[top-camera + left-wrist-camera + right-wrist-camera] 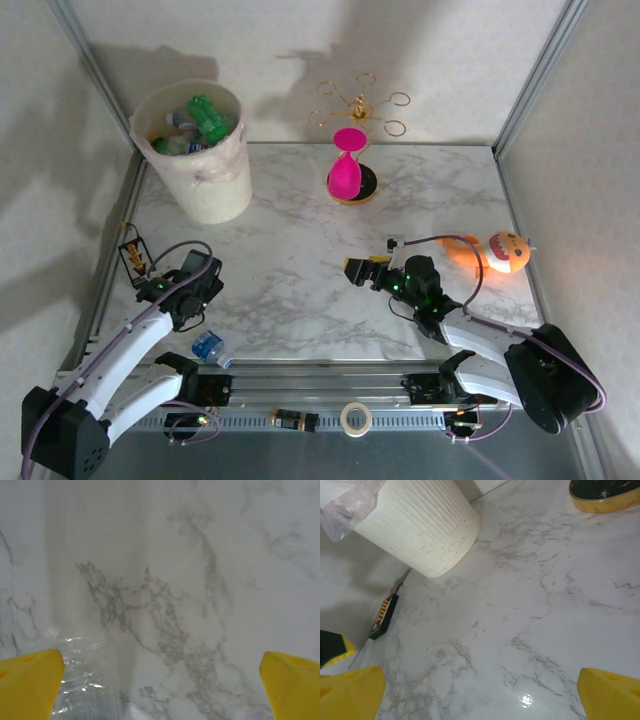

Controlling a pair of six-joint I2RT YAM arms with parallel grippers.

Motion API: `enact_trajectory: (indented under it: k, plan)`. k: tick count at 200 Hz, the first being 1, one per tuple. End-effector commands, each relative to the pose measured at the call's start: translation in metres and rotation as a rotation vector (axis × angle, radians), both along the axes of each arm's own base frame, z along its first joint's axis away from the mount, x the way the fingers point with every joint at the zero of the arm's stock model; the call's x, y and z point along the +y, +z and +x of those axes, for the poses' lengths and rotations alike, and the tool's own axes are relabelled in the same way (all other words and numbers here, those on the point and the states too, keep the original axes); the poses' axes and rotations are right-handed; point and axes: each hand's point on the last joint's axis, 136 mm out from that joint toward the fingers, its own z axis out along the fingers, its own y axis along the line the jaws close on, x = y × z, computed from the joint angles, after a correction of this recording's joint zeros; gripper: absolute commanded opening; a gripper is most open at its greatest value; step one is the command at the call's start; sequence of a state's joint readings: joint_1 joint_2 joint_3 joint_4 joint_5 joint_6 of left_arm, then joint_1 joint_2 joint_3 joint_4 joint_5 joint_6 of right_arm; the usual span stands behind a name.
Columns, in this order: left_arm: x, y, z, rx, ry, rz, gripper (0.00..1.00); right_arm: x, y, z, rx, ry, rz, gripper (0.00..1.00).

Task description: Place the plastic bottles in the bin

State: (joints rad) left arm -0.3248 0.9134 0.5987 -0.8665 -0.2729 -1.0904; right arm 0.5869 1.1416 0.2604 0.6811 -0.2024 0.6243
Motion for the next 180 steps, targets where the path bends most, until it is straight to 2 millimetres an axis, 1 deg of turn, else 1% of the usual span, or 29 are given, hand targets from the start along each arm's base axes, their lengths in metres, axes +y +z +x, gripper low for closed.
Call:
enact_trajectory:
  k: [1, 31, 45, 72, 93, 104, 122, 143, 161, 180]
  plan:
    - [0.0, -0.017, -0.017, 0.089, 0.033, -0.014, 0.99, -0.006, -0.006, -0.005, -0.005, -0.018, -0.01, 0.99]
    - [0.006, -0.025, -0.031, 0.188, 0.014, 0.035, 1.0, -0.012, -0.009, -0.007, -0.006, -0.042, -0.015, 0.99]
    - [0.006, -0.028, -0.034, 0.222, 0.0, 0.042, 1.0, -0.014, -0.01, -0.007, -0.007, -0.051, -0.017, 0.99]
    - [-0.002, -0.035, -0.029, 0.241, -0.016, 0.01, 1.0, -0.017, -0.01, -0.007, -0.009, -0.061, -0.026, 0.99]
    - [-0.009, -0.031, -0.019, 0.213, -0.006, -0.02, 0.99, -0.017, -0.01, -0.006, -0.013, -0.064, -0.033, 0.99]
    - [-0.011, -0.027, -0.012, 0.184, 0.001, -0.03, 1.0, -0.017, -0.01, -0.006, -0.014, -0.065, -0.035, 0.99]
    - [-0.016, -0.02, 0.006, 0.121, 0.015, -0.054, 1.0, -0.017, -0.01, -0.005, -0.016, -0.065, -0.036, 0.99]
    - [-0.028, -0.011, 0.034, 0.042, 0.013, -0.094, 1.0, -0.015, -0.008, -0.005, -0.016, -0.06, -0.031, 0.99]
    - [-0.034, 0.003, 0.056, -0.003, 0.0, -0.097, 1.0, -0.014, -0.008, -0.005, -0.014, -0.054, -0.03, 0.99]
    - [-0.034, 0.026, 0.075, -0.035, -0.027, -0.061, 1.0, -0.015, -0.008, -0.005, -0.014, -0.057, -0.036, 0.99]
